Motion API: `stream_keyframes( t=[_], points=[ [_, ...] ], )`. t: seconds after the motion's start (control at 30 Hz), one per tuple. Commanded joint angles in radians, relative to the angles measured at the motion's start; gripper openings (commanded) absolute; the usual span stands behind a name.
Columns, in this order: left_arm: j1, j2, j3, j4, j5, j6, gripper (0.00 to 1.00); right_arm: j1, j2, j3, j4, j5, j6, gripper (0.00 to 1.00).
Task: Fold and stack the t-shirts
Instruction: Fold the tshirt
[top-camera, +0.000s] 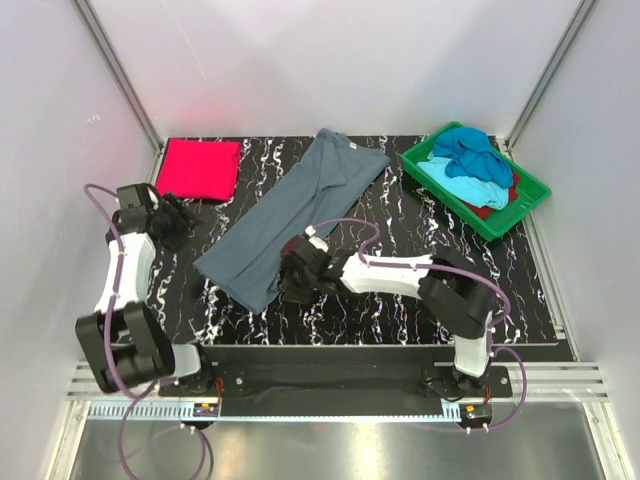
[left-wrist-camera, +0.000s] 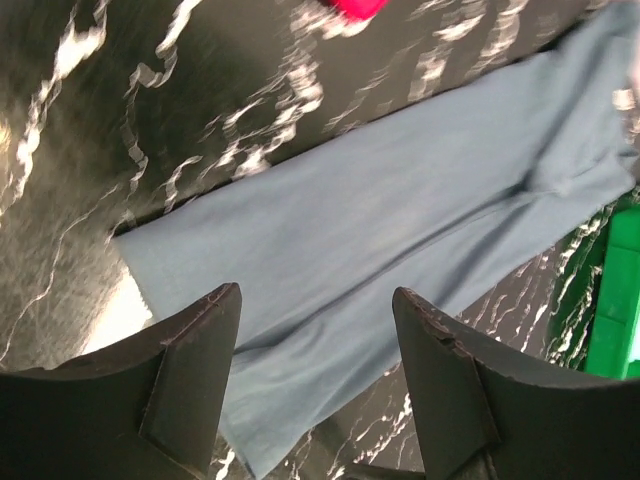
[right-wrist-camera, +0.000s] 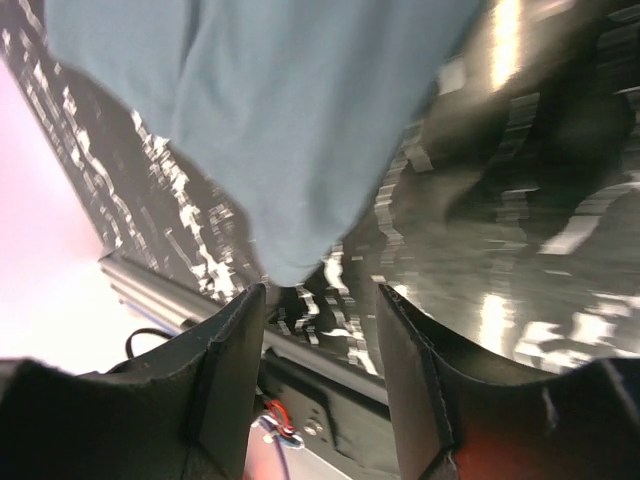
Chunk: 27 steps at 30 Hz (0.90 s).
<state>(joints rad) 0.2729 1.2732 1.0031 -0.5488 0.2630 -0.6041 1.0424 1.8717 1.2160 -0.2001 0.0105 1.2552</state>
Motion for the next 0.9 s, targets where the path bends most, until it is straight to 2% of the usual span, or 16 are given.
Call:
stream_keyframes(
  t=[0.0,0.2,0.4,0.47,0.6,0.63,0.73,0.87],
  points=[
    [0.045,0.046,-0.037,0.056,0.168,-0.022,0.67,0.045,0.07,0.082,0.059,0.048,0.053,0.56],
    [0.057,0.048,-0.043,0.078,0.183,-0.031,0.67,0.1,0.191,0.169,0.067,0.049,0.056,0.56],
    [0.057,0.054,-0.041,0.078,0.193,-0.031,0.67,0.111,0.247,0.172,0.064,0.062,0.053,0.55],
    [0.058,0.055,-0.041,0.079,0.194,-0.029,0.67,0.122,0.245,0.166,0.065,0.065,0.056,0.52],
    [0.061,0.051,-0.043,0.079,0.191,-0.031,0.67,0.136,0.228,0.145,0.062,0.048,0.05,0.33],
    [0.06,0.046,-0.043,0.079,0.19,-0.029,0.67,0.139,0.222,0.139,0.057,0.043,0.044,0.22],
    [0.06,0.031,-0.049,0.089,0.2,-0.017,0.67,0.139,0.179,0.097,0.045,0.048,0.018,0.0],
    [0.02,0.014,-0.066,0.095,0.248,-0.013,0.67,0.139,0.084,-0.016,-0.019,0.059,-0.068,0.0]
  ],
)
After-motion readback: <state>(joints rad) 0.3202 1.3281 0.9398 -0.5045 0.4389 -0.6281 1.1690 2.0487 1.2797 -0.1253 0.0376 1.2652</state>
